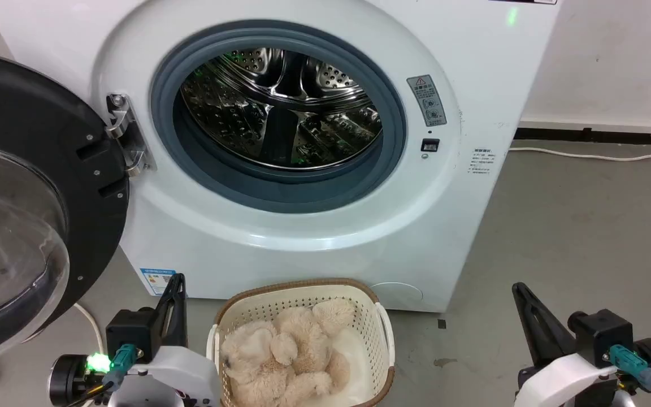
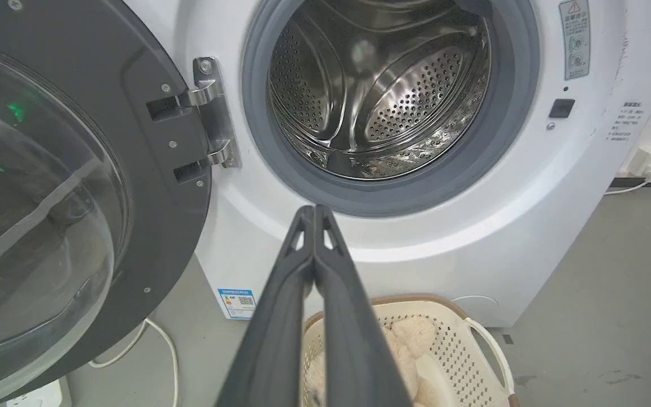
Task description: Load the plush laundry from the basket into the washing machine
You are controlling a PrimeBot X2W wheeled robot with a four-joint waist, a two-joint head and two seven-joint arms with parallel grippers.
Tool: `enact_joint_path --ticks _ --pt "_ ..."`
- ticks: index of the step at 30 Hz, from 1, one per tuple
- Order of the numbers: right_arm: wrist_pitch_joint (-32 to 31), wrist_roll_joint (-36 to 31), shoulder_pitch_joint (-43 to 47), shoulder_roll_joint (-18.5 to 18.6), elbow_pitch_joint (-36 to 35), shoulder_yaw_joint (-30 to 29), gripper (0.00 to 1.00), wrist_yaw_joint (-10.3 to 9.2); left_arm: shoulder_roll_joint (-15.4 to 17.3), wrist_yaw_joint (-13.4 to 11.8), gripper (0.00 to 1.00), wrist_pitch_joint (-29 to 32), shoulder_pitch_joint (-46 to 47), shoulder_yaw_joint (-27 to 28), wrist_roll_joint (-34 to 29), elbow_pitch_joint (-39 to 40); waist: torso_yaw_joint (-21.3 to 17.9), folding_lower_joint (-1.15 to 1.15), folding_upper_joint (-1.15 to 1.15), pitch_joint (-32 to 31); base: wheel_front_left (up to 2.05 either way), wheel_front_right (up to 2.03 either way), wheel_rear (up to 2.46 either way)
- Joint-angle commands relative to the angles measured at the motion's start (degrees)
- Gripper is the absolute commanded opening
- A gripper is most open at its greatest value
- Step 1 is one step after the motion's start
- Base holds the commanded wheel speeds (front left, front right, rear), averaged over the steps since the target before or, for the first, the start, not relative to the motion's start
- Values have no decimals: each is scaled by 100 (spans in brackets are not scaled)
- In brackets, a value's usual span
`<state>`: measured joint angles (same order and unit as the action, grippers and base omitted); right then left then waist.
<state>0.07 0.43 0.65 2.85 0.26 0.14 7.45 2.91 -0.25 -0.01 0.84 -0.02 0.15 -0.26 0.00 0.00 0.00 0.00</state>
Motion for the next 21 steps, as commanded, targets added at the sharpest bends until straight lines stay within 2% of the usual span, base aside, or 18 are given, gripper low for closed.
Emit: enact_joint_path --ticks 1,21 --pt "-7 -43 -65 3 -26 -14 0 3 -3 25 0 1 -84 2 -15 26 0 0 0 0 0 0 0" --pt "-7 -43 -65 3 -26 -14 0 3 -3 25 0 1 -84 2 -15 26 0 0 0 0 0 0 0"
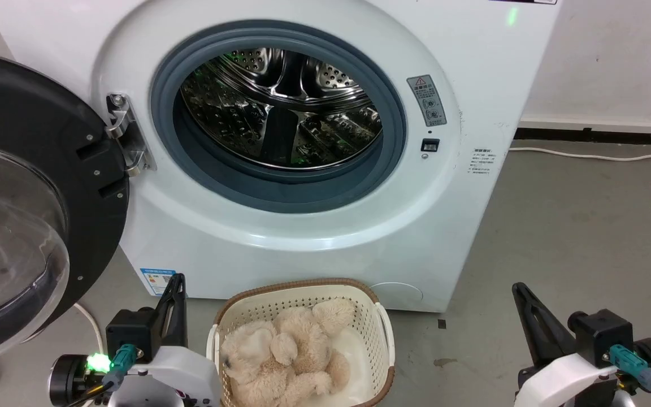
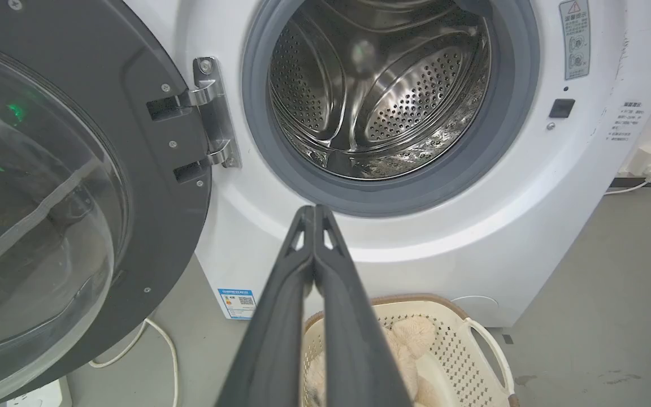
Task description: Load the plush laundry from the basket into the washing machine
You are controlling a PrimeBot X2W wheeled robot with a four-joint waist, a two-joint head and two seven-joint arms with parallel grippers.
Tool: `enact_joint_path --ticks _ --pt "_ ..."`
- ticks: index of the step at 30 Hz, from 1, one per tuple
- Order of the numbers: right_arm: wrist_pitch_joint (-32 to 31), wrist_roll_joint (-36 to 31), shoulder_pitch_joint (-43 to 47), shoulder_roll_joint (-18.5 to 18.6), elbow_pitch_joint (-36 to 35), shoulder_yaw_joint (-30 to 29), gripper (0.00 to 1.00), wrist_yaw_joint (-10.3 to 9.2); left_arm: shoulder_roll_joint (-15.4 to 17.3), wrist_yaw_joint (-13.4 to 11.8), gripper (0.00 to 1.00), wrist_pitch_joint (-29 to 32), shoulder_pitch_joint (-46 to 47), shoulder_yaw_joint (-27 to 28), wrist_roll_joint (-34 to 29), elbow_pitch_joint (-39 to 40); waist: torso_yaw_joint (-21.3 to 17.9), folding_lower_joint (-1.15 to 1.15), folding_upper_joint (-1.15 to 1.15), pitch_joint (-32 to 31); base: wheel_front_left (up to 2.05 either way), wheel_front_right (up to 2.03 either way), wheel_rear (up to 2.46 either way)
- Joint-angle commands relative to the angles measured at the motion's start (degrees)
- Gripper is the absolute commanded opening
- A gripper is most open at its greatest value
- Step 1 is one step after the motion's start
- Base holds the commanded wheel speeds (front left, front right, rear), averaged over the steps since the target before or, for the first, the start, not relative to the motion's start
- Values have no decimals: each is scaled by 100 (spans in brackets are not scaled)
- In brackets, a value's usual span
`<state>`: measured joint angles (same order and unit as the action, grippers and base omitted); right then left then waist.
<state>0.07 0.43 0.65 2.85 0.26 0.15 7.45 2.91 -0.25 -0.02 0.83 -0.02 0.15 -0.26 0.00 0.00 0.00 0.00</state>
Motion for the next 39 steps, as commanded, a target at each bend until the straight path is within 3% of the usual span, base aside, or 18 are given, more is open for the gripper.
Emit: enact_joint_path --ticks 1,39 --pt "-7 -43 -65 3 -26 -15 0 3 -3 25 0 2 -83 2 -15 26 0 0 0 0 0 0 0" --pt "-7 -43 -65 3 -26 -15 0 3 -3 25 0 2 -83 2 -15 26 0 0 0 0 0 0 0"
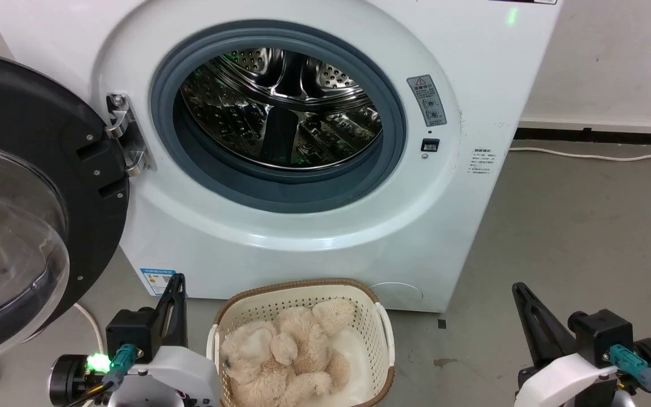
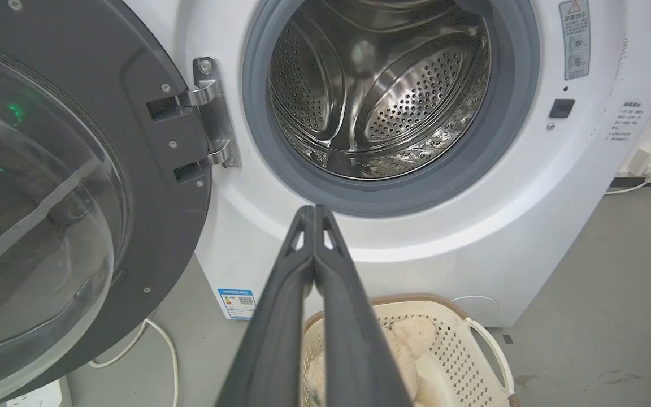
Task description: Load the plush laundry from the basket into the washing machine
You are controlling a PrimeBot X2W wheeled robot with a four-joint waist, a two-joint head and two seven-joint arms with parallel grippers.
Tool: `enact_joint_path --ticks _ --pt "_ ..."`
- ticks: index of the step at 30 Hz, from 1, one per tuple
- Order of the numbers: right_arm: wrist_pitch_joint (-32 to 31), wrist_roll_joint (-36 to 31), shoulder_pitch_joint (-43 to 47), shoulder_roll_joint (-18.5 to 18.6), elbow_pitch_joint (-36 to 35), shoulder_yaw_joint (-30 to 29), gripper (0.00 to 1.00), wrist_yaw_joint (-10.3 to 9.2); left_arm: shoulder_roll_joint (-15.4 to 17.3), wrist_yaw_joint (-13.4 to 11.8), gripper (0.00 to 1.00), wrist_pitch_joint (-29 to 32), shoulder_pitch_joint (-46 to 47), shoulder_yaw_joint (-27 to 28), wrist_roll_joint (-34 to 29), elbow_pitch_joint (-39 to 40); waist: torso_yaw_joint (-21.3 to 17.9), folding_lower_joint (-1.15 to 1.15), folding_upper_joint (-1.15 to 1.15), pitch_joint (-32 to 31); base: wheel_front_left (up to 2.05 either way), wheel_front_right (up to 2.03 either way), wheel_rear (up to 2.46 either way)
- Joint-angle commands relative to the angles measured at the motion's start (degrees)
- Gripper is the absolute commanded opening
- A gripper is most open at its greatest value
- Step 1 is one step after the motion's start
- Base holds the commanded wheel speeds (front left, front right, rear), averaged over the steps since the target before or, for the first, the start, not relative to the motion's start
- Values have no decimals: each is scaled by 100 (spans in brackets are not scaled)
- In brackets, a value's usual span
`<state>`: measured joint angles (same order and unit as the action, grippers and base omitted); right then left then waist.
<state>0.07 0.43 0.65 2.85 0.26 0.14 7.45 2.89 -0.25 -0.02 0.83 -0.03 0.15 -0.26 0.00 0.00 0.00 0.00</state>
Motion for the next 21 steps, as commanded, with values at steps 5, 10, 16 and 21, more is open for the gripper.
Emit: enact_joint_path --ticks 5,10,16,21 --pt "2 8 4 0 3 8 100 0 1 -8 100 -3 1 1 5 -3 0 0 0 0 0 0 0" --pt "58 95 39 0 28 13 100 0 1 -12 100 -58 -19 -39 73 -22 -1 0 0 2 0 0 0" --pt "130 202 71 0 62 15 100 0 1 -19 100 -131 -35 -84 163 -56 -3 0 0 10 0 0 0" --pt "190 294 89 0 79 22 100 0 1 -29 100 -182 -33 -123 263 -123 -7 0 0 33 0 0 0"
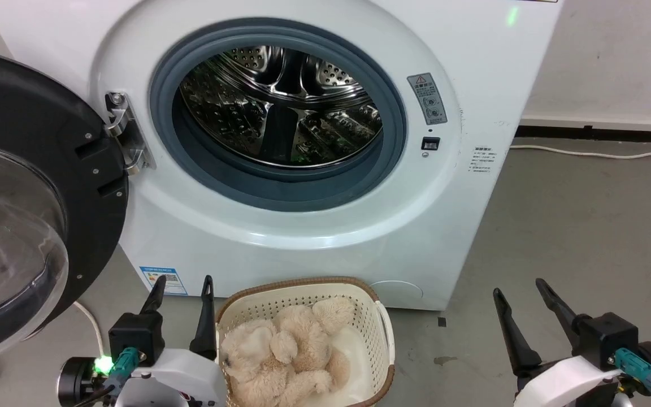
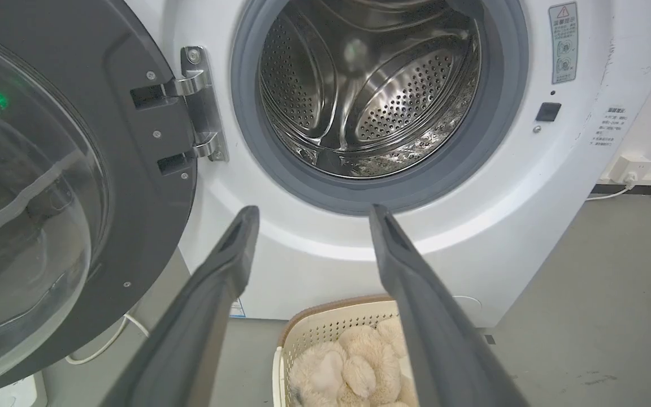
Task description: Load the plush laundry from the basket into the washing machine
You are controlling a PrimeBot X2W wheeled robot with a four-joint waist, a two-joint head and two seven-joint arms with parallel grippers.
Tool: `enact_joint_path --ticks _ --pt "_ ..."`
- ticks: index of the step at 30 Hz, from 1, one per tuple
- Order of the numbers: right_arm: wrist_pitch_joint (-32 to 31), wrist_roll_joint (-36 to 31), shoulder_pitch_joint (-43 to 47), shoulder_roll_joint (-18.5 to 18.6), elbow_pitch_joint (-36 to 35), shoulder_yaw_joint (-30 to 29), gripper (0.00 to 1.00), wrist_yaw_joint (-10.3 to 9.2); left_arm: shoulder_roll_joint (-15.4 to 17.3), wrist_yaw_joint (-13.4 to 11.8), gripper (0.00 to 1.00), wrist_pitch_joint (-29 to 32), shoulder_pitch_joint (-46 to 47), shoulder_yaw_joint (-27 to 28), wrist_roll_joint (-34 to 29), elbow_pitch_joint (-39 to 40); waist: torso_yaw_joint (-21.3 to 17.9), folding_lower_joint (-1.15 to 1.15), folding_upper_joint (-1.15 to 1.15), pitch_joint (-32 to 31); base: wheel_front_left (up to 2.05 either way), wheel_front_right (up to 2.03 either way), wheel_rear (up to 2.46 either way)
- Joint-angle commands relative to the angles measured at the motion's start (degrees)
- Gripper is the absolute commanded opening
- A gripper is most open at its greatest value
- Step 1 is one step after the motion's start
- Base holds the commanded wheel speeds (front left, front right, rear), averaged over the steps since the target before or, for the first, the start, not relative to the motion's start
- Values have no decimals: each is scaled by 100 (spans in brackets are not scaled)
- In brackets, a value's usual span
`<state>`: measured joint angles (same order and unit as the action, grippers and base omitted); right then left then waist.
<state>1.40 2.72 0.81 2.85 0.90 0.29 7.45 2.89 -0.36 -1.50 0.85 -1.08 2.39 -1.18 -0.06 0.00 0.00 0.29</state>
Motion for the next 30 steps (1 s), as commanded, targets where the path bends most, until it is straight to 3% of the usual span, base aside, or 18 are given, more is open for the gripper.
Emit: enact_joint_path --ticks 1,17,30 --pt "69 83 75 0 19 8 100 0 1 -21 100 -35 -29 -26 60 -52 -2 0 0 11 0 0 0" --pt "260 370 22 1 45 8 100 1 65 12 100 207 352 -176 414 -644 -85 0 0 333 0 0 0" --pt "439 716 -112 1 37 -15 100 1 204 116 100 486 975 -328 748 -1659 -302 0 0 967 0 0 0"
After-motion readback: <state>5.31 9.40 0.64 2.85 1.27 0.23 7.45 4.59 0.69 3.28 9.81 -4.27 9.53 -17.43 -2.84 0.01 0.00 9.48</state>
